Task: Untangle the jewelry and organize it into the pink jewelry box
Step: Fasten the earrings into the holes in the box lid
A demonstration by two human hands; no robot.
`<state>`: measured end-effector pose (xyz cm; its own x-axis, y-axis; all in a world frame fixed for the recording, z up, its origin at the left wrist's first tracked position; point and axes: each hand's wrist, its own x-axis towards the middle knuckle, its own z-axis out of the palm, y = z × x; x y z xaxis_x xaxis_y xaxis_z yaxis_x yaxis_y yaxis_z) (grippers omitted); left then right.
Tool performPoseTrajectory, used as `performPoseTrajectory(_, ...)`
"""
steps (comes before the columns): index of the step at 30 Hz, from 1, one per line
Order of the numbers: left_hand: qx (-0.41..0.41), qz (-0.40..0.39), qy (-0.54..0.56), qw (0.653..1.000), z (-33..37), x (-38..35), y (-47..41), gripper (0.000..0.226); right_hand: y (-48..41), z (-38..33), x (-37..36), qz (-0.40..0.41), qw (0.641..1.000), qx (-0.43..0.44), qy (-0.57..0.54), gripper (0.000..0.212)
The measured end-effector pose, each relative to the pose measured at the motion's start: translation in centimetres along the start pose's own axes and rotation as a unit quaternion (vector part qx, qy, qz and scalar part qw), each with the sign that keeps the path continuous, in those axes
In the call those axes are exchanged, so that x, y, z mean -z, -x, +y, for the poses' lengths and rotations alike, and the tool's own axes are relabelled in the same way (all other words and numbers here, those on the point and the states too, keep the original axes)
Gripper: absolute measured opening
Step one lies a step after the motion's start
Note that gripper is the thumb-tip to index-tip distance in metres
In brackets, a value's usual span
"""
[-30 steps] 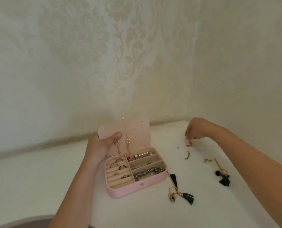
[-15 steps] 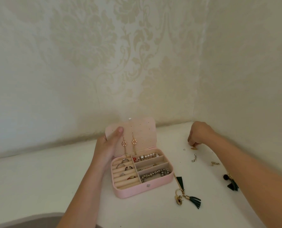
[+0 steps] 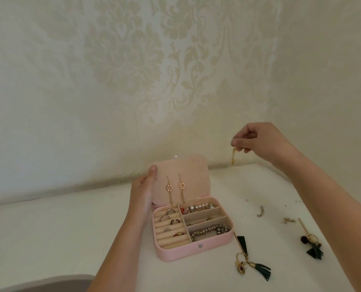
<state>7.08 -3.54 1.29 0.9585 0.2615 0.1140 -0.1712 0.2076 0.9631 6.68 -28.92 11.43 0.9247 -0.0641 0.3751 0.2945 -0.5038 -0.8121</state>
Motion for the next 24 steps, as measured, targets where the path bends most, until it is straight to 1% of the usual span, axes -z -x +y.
performPoseTrajectory(2,-0.002,0.006,0.0,1.0,0.1,0.0,0.0,0.031,0.4,-1.0,-0.6,-0.045,0.998,0.025,-0.021,0.008)
performPoseTrajectory(3,-0.001,0.008,-0.003,1.0,0.1,0.1,-0.1,0.032,0.6,-1.3,-1.1,-0.063,0.997,0.037,-0.01,0.011)
performPoseTrajectory(6,0.008,0.01,-0.005,1.0,0.0,0.2,-0.2,0.031,1.0,-2.3,-2.7,-0.079,0.993,0.079,0.037,0.016)
performPoseTrajectory(8,0.01,0.013,-0.006,1.0,0.0,0.1,-0.4,0.03,1.3,-3.0,-3.9,-0.096,0.99,0.097,0.035,0.017)
performPoseTrajectory(11,0.012,0.02,-0.017,1.0,0.0,0.1,-0.5,0.028,1.6,-3.7,-5.6,-0.144,0.983,0.115,0.011,0.015)
performPoseTrajectory(13,0.012,0.024,-0.023,0.999,-0.1,0.1,-0.6,0.027,1.6,-3.9,-6.7,-0.166,0.975,0.143,0.02,0.012)
performPoseTrajectory(16,0.004,0.02,-0.023,1.0,0.0,0.1,-0.5,0.027,1.4,-3.8,-8.5,-0.164,0.959,0.208,0.103,0.01)
performPoseTrajectory(17,0.002,0.018,-0.025,1.0,0.0,0.2,-0.5,0.028,1.2,-3.7,-9.1,-0.163,0.955,0.22,0.115,0.009)
performPoseTrajectory(21,0.008,0.03,-0.032,0.999,0.0,0.7,-1.1,0.033,0.9,-3.2,-11.7,-0.197,0.949,0.234,0.076,0.009)
performPoseTrajectory(24,0.042,0.047,0.011,0.998,0.0,1.0,-1.6,0.032,0.6,-2.5,-13.2,-0.195,0.948,0.242,0.068,0.01)
